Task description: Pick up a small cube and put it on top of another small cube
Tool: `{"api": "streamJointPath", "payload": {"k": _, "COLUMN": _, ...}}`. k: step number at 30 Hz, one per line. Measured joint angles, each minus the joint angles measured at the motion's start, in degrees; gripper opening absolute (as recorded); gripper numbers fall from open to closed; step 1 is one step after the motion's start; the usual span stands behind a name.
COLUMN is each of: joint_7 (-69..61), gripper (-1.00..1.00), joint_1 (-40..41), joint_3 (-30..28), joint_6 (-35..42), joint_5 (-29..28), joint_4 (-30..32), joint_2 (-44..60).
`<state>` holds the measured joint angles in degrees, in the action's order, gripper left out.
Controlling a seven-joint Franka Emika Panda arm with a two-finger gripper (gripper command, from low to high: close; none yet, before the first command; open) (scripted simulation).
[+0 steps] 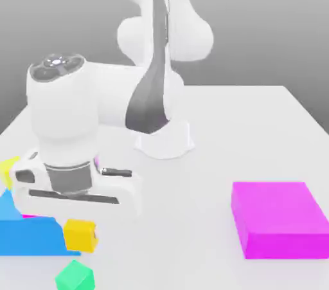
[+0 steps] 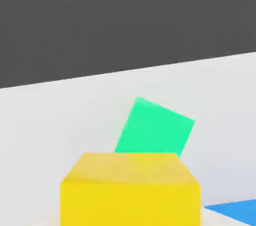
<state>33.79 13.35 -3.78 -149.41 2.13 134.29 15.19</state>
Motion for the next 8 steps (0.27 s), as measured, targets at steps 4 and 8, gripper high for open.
{"api": "streamJointPath", "payload": {"k": 4, "joint_7": -0.84, "gripper": 1.0, "joint_1": 0.42, "joint_3": 0.35, "joint_6": -4.77, "joint_5": 0.8, "joint_4": -0.98, "joint_2": 5.76}}
{"api": "streamJointPath", "payload": {"k": 8, "joint_7": -0.84, "gripper": 1.0, "joint_1": 0.42, "joint_3": 0.35, "joint_6": -4.77, "joint_5": 0.8, "joint_4": -0.98, "joint_2": 5.76}}
